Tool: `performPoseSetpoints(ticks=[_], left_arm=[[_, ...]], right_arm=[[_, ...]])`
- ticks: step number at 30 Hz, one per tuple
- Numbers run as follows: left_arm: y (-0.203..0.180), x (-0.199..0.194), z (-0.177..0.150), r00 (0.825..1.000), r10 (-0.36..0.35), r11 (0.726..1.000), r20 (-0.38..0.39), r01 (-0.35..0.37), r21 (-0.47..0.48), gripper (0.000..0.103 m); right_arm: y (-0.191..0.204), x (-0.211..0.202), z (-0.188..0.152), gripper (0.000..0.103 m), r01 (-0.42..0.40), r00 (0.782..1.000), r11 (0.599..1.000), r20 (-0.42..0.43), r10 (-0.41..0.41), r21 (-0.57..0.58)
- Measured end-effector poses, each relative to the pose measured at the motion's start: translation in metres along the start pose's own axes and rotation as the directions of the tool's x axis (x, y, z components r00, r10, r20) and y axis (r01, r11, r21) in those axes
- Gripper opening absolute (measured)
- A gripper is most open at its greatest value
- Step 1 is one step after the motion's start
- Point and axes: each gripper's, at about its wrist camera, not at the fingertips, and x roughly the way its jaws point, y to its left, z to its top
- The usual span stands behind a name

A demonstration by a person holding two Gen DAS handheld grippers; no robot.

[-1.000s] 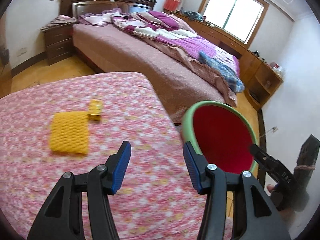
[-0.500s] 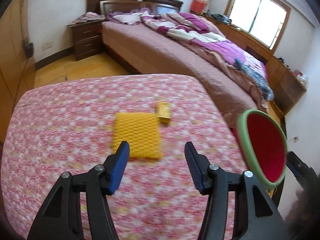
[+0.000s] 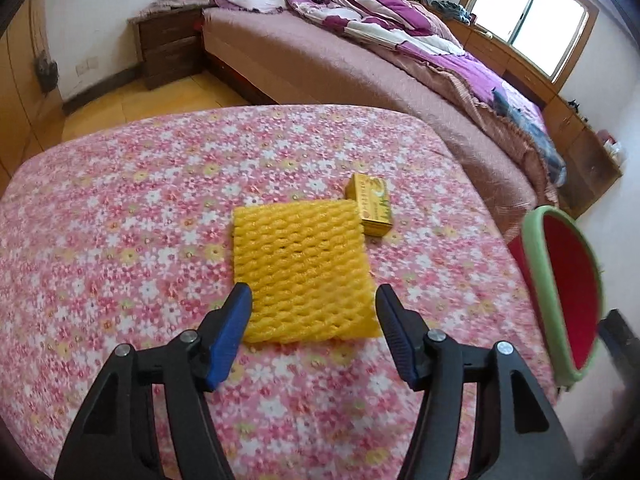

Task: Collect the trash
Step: 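Move both open grippers back over the bed toward the yellow items, then grasp the yellow foam mesh net with the left gripper while the right grasps the yellow box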

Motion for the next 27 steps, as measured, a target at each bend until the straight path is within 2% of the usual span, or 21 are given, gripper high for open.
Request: performPoseSetpoints(ticks=[3, 6, 7, 8, 10, 13, 14, 16, 18, 22, 27], left_arm=[[-0.006, 0.004, 0.001, 0.999, 0.042, 0.999, 0.02, -0.043, 0.022, 0.066], [-0.005, 0.015, 0.002, 0.991, 0.133, 0.991, -0.008, -0.133, 0.002, 0.068], [-0.003, 0.02, 0.003, 0.991, 0.129, 0.991, -0.023, -0.13, -0.017, 0.073], [0.001, 0.018, 0.003, 0.992, 0.125, 0.991, 0.002, -0.125, -0.047, 0.074], [0.003, 0.018, 0.004, 0.993, 0.118, 0.991, 0.0, -0.117, -0.071, 0.074], [0.005, 0.016, 0.004, 0.993, 0.114, 0.991, 0.001, -0.113, -0.075, 0.07], [0.005, 0.016, 0.003, 0.993, 0.114, 0.991, 0.005, -0.114, -0.069, 0.065], [0.007, 0.012, 0.001, 0.994, 0.104, 0.993, 0.013, -0.103, -0.065, 0.055], [0.016, 0.007, -0.001, 0.997, 0.082, 0.994, 0.014, -0.081, -0.079, 0.038], [0.033, 0.0, -0.005, 1.0, 0.024, 0.99, 0.008, -0.023, -0.139, 0.028], [0.054, -0.02, -0.007, 0.999, 0.023, 0.987, 0.039, -0.017, -0.162, 0.025]], right_arm=[[0.0, 0.003, -0.001, 0.086, -0.001, 1.0, 1.0, -0.005, 0.001, -0.003], [0.002, 0.006, 0.0, 0.086, -0.009, 1.0, 1.0, -0.01, 0.009, -0.008], [0.004, 0.007, 0.0, 0.086, -0.014, 1.0, 1.0, -0.011, 0.014, -0.011], [0.005, 0.007, 0.0, 0.086, -0.017, 1.0, 1.0, -0.011, 0.016, -0.015], [0.007, 0.006, 0.0, 0.086, -0.022, 1.0, 0.999, -0.008, 0.021, -0.025], [0.012, 0.005, 0.0, 0.086, -0.029, 1.0, 0.999, -0.006, 0.029, -0.034], [0.013, 0.005, 0.0, 0.086, -0.032, 0.999, 0.999, -0.006, 0.032, -0.037], [0.018, 0.003, 0.0, 0.086, -0.036, 0.999, 0.998, -0.005, 0.036, -0.049], [0.024, 0.001, 0.001, 0.086, -0.04, 0.999, 0.997, -0.005, 0.04, -0.065], [0.038, -0.001, 0.0, 0.086, -0.052, 0.999, 0.994, -0.008, 0.052, -0.091], [0.059, -0.003, -0.001, 0.086, -0.068, 0.998, 0.989, -0.015, 0.067, -0.13]])
